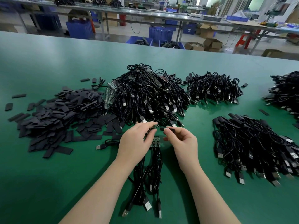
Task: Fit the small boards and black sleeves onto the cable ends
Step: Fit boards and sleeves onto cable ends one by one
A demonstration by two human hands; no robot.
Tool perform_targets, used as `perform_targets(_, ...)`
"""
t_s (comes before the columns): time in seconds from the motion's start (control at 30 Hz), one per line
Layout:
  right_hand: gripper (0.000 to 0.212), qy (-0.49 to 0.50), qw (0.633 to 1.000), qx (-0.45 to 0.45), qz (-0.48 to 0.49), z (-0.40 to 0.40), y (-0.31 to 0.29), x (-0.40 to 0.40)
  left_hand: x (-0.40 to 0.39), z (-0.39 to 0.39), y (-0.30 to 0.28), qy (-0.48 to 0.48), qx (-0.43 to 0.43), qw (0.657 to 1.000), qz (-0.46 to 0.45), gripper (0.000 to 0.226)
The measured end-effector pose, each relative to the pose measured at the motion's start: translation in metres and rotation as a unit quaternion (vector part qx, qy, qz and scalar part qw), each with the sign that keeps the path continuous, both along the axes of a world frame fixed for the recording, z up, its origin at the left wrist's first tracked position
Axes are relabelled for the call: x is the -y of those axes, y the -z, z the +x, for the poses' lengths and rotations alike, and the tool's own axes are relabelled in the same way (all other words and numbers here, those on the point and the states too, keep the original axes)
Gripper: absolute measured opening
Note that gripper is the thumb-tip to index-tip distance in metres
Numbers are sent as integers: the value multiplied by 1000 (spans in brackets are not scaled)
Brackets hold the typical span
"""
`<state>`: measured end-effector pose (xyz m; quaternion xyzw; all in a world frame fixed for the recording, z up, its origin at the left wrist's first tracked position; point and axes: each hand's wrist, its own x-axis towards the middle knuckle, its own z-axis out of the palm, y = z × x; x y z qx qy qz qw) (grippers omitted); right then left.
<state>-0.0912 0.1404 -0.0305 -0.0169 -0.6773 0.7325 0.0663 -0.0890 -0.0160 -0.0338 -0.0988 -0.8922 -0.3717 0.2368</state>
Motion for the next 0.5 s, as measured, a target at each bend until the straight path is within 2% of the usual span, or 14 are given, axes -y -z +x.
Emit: perform_targets(0.5, 22, -22, 1000, -13, 0, 2, -2, 1, 1, 3, -8, 37, 12, 998, -39, 28)
